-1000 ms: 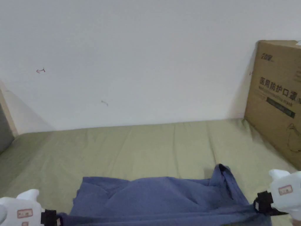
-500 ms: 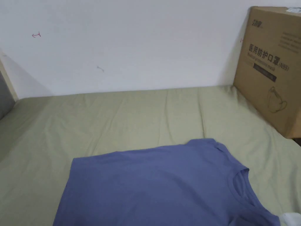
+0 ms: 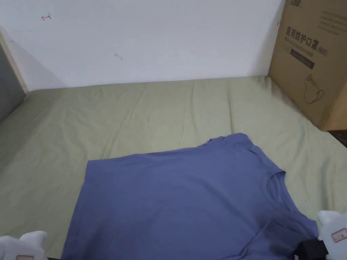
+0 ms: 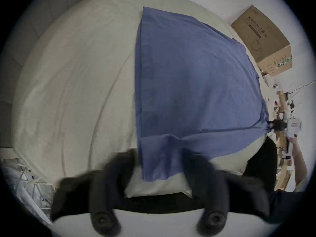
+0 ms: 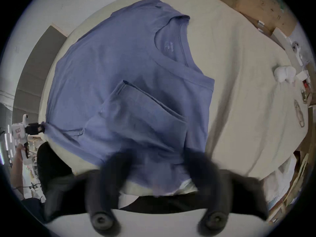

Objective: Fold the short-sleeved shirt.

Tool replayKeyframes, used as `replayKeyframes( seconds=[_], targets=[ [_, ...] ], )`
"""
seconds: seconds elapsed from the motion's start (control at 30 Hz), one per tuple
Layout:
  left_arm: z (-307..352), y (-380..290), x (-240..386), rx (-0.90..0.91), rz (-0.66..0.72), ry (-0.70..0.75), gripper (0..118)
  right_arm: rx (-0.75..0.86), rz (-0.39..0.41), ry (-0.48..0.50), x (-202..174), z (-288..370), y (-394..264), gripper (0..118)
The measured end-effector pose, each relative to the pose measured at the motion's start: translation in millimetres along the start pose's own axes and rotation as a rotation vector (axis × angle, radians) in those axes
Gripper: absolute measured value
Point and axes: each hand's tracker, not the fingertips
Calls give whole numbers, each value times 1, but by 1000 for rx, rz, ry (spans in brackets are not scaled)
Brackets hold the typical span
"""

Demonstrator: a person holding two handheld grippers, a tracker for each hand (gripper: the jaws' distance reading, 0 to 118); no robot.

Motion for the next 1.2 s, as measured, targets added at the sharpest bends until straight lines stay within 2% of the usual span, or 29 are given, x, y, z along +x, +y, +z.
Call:
replayKeyframes(
  seconds=[0.03,0.07,0.2,0.33,0.43,0.47,0.5,0.53,0.57,0.6,0.63,0.67,0.73,0.87,0.93,1.0,1.07,1.1,1.2],
  targets=[
    [3,-2,1,15,-6,15,79,23,7,-49,-5,6,-4,95],
    [10,-4,2,32,-8,12,88,59,15,-96,-9,11,-6,115],
    [45,-8,15,215,24,23,88,218,29,-130,-28,38,-9,117],
    [70,-15,38,393,116,29,89,337,-35,-58,-64,60,-17,117],
    [70,-16,61,432,107,106,89,354,-24,-42,-94,61,-21,116],
    [68,-16,67,427,97,104,89,351,-13,-37,-102,58,-21,112],
    [65,-17,73,426,76,106,87,341,22,-14,-110,54,-19,102],
    [59,-14,72,422,48,102,76,338,52,15,-114,51,-17,65],
    [54,-14,74,404,20,85,54,340,68,27,-113,47,-11,18],
    [50,-14,76,376,6,49,23,345,72,16,-114,44,-9,0],
    [47,-14,76,349,3,13,0,360,66,3,-116,42,-8,0],
    [43,-14,78,341,2,4,0,411,44,-5,-116,45,-12,0],
    [46,-18,77,352,-18,-14,0,417,9,74,-108,46,-9,0],
    [42,-14,69,310,-56,64,0,404,39,101,-103,49,-11,0],
    [34,-8,54,227,-13,80,0,404,39,105,-99,51,-13,0],
    [24,0,31,130,45,31,4,389,-7,128,-92,50,-12,0],
    [13,-2,18,106,72,56,70,362,-53,136,-84,47,-13,0],
    [9,-3,12,119,74,67,88,360,-63,157,-79,46,-12,0],
    [-5,-3,2,80,107,84,89,348,-77,149,-71,42,-16,0]
  ],
)
